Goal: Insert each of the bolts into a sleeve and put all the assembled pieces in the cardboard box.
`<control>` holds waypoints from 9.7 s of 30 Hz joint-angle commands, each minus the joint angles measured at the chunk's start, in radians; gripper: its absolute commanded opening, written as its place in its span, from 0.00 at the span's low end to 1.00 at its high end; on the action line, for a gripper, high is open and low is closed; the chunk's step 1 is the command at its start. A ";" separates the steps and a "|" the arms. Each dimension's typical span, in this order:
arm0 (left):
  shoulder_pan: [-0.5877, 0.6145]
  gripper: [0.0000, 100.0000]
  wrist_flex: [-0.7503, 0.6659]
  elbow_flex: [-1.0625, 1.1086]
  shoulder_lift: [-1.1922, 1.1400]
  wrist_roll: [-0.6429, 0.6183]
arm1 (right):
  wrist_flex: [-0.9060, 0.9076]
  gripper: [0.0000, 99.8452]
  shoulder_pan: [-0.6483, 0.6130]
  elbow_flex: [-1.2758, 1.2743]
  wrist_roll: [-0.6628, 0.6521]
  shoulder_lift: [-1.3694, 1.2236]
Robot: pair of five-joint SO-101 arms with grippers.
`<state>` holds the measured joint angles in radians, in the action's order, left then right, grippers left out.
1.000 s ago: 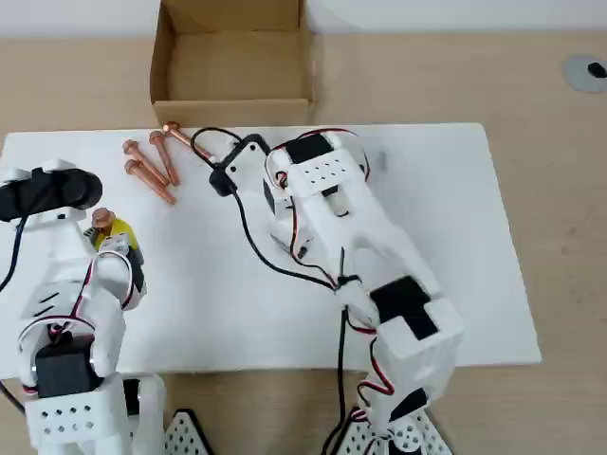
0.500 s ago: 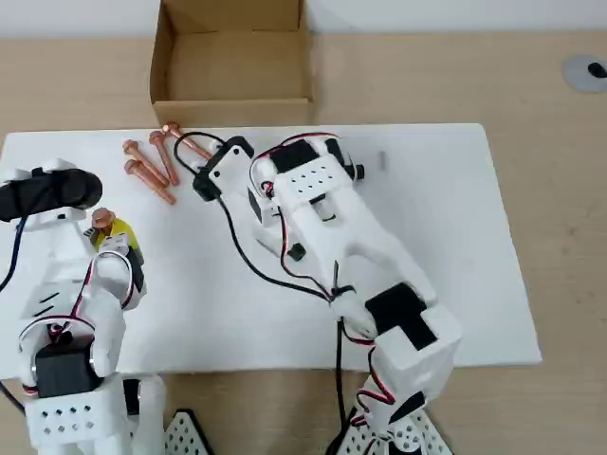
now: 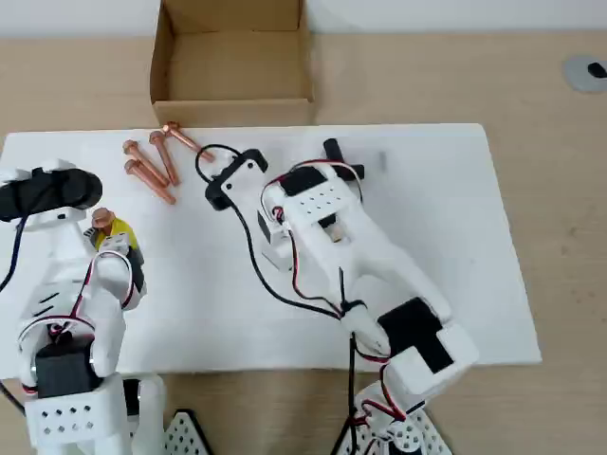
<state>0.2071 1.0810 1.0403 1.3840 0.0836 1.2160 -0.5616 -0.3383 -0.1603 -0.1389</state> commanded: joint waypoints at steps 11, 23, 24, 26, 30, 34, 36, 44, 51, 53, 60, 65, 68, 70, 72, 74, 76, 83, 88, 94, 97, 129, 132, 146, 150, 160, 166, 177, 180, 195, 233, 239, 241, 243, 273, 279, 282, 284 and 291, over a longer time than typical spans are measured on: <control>0.017 0.01 0.003 -0.061 0.015 0.008 | -0.175 0.16 0.015 -0.084 -0.077 0.058; 0.017 0.01 0.005 -0.061 0.015 0.008 | -0.192 0.16 0.015 -0.088 -0.098 0.053; 0.017 0.01 0.005 -0.061 0.015 0.008 | -0.192 0.16 0.015 -0.088 -0.100 0.053; 0.017 0.01 0.005 -0.061 0.015 0.008 | -0.189 0.16 0.015 -0.090 -0.120 0.053; 0.017 0.01 0.005 -0.061 0.015 0.008 | -0.187 0.12 0.025 -0.090 -0.146 0.051; 0.017 0.01 0.005 -0.061 0.015 0.008 | -0.181 0.01 0.045 -0.088 -0.146 0.051; 0.017 0.01 0.005 -0.068 0.015 0.008 | -0.163 0.01 0.056 -0.088 -0.146 0.053; 0.017 0.01 0.032 -0.138 0.015 0.002 | -0.089 0.01 0.073 -0.054 -0.104 0.105; 0.017 0.01 0.068 -0.187 0.096 0.003 | -0.020 0.01 0.068 -0.001 0.006 0.499; 0.017 0.01 0.084 -0.192 0.148 0.006 | 0.018 0.01 0.068 0.028 0.025 0.648; 0.008 0.01 0.146 -0.181 0.381 0.002 | 0.077 0.01 0.068 0.039 0.057 1.119; 0.015 0.01 0.152 -0.209 0.441 0.006 | 0.069 0.01 0.068 -0.130 0.032 1.391; 0.005 0.01 0.144 -0.230 0.441 0.002 | -0.044 0.01 0.067 -0.329 0.023 1.532; -0.025 0.01 0.126 -0.233 0.440 -0.014 | -0.196 0.01 0.041 -0.490 0.028 1.621; -0.074 0.01 0.087 -0.224 0.440 -0.054 | -0.348 0.01 0.007 -0.654 0.032 1.704; -0.112 0.01 0.046 -0.221 0.440 -0.078 | -0.494 0.01 -0.059 -0.819 0.075 1.785; -0.146 0.01 0.005 -0.221 0.438 -0.107 | -0.631 0.01 -0.119 -0.970 0.149 1.857; -0.282 0.01 -0.077 -0.219 0.437 -0.143 | -0.844 0.01 -0.302 -1.343 0.265 2.038; -0.364 0.01 -0.075 -0.242 0.440 -0.143 | -0.850 0.01 -0.381 -1.349 0.262 2.038; -0.506 0.00 -0.068 -0.356 0.440 -0.143 | -0.845 0.01 -0.403 -1.351 0.270 2.038; -0.601 0.00 -0.018 -0.367 0.438 -0.120 | -0.845 0.01 -0.406 -1.351 0.272 2.038; -0.643 0.01 -0.089 -0.115 0.443 0.055 | -0.864 0.01 -0.401 -1.349 0.285 2.046; -0.643 0.01 -0.091 -0.190 0.443 0.034 | -0.921 0.01 -0.401 -1.349 0.250 2.046; -0.643 0.01 -0.091 -0.241 0.441 0.035 | -1.005 0.01 -0.400 -1.349 0.153 2.046; -0.643 0.01 -0.086 -0.221 0.440 0.035 | -1.042 0.01 -0.400 -1.349 0.130 2.038; -0.655 0.01 -0.011 -0.221 0.437 0.034 | -1.037 0.01 -0.400 -1.349 0.130 2.038; -0.698 0.01 0.035 -0.221 0.437 0.034 | -1.037 0.01 -0.400 -1.349 0.130 2.038; -0.652 0.01 -0.084 -0.175 0.441 0.057 | -1.037 0.01 -0.400 -1.349 0.130 2.038; -0.651 0.01 -0.097 -0.155 0.441 0.058 | -1.037 0.01 -0.400 -1.349 0.130 2.038; -0.580 0.01 -0.235 -0.052 0.441 0.046 | -1.037 0.01 -0.400 -1.349 0.130 2.038; -0.689 0.01 -0.018 -0.273 0.437 -0.014 | -1.034 0.01 -0.400 -1.349 0.130 2.037; -0.692 0.01 -0.018 -0.270 0.437 -0.009 | -1.034 0.01 -0.400 -1.349 0.130 2.037; -0.690 0.01 -0.018 -0.270 0.437 -0.008 | -1.034 0.01 -0.400 -1.349 0.130 2.037; -0.690 0.01 -0.015 -0.270 0.437 -0.008 | -1.034 0.01 -0.400 -1.349 0.130 2.037; -0.620 0.01 -0.064 -0.203 0.441 0.029 | -1.034 0.01 -0.400 -1.349 0.130 2.037; -0.624 0.01 -0.069 -0.187 0.441 0.028 | -1.034 0.01 -0.400 -1.349 0.130 2.037; -0.624 0.01 -0.066 -0.187 0.441 0.028 | -1.034 0.01 -0.400 -1.349 0.130 2.037; -0.624 0.01 -0.063 -0.187 0.440 0.028 | -1.034 0.01 -0.400 -1.349 0.130 2.037; -0.661 0.01 -0.026 -0.155 0.438 0.034 | -1.034 0.01 -0.400 -1.349 0.130 2.037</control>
<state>-0.4312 1.0518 0.8792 1.8243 0.1020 0.2064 -0.9498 -1.6901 -0.0238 1.8082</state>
